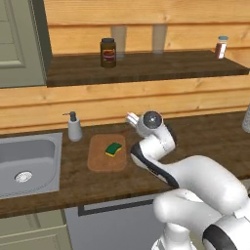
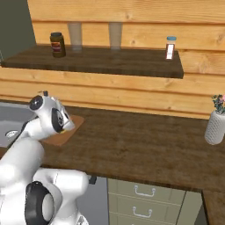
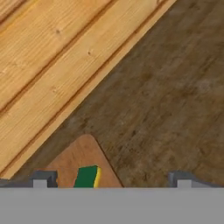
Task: Pick up the sponge from the counter and clean the cutting board by briefly scrubbing or pressing down on the cutting board. Once finished, release the sponge.
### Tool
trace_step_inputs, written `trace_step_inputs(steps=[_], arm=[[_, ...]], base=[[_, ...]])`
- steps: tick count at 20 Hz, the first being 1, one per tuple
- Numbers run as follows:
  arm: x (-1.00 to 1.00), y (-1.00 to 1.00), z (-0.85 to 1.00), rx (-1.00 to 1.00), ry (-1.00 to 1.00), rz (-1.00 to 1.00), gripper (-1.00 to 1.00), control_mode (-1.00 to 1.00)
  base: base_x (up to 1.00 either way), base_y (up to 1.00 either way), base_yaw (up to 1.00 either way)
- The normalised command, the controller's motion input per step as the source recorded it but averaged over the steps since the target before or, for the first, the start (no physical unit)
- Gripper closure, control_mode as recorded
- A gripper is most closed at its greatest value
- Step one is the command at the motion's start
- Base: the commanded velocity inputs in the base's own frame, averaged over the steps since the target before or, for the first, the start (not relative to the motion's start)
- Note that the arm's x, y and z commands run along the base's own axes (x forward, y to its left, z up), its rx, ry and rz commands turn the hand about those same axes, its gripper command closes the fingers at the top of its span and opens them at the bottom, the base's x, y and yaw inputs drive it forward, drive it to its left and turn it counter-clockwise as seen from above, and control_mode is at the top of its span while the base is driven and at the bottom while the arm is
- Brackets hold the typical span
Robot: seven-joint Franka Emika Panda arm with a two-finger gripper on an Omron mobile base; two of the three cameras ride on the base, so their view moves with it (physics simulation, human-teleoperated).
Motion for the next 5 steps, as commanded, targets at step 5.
trace_step_inputs(steps=[5], arm=[[-0.27, -0.48, 0.87, 0.19, 0.00, 0.09, -1.00, -1.00]], base=[[0.00, 0.00, 0.00]])
